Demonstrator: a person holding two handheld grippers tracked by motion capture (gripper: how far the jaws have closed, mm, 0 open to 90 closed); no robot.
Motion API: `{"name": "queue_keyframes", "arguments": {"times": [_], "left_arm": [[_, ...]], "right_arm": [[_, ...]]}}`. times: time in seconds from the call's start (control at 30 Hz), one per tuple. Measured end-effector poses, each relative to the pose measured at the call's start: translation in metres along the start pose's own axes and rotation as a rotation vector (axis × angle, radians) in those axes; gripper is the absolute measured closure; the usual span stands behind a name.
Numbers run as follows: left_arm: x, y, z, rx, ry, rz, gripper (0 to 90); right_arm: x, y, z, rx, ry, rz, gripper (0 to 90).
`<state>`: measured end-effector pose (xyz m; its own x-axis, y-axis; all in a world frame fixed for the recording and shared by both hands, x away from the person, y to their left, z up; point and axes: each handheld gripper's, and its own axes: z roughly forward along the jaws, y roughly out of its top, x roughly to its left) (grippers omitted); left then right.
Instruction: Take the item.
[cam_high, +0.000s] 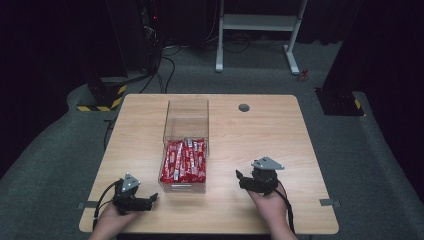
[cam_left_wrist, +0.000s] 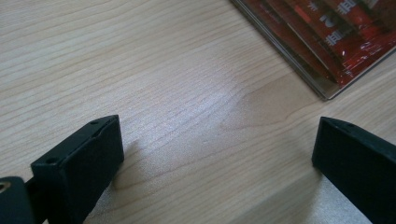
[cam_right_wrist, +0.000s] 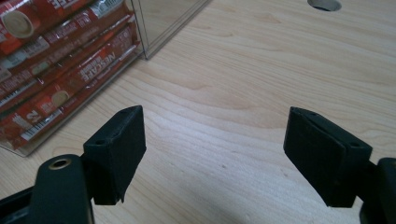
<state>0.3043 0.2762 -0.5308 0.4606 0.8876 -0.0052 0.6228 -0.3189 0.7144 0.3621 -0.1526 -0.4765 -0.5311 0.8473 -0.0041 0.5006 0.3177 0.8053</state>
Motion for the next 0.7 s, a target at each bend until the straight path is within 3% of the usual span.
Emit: {"name": "queue_keyframes", "arguments": {"times": [0.7], "left_arm": [[0.0, 0.0, 0.0, 0.0, 0.0, 0.002, 2.4]], "right_arm": [[0.025, 0.026, 0.011, -0.025, 0.054, -0.037, 25.8]]}}
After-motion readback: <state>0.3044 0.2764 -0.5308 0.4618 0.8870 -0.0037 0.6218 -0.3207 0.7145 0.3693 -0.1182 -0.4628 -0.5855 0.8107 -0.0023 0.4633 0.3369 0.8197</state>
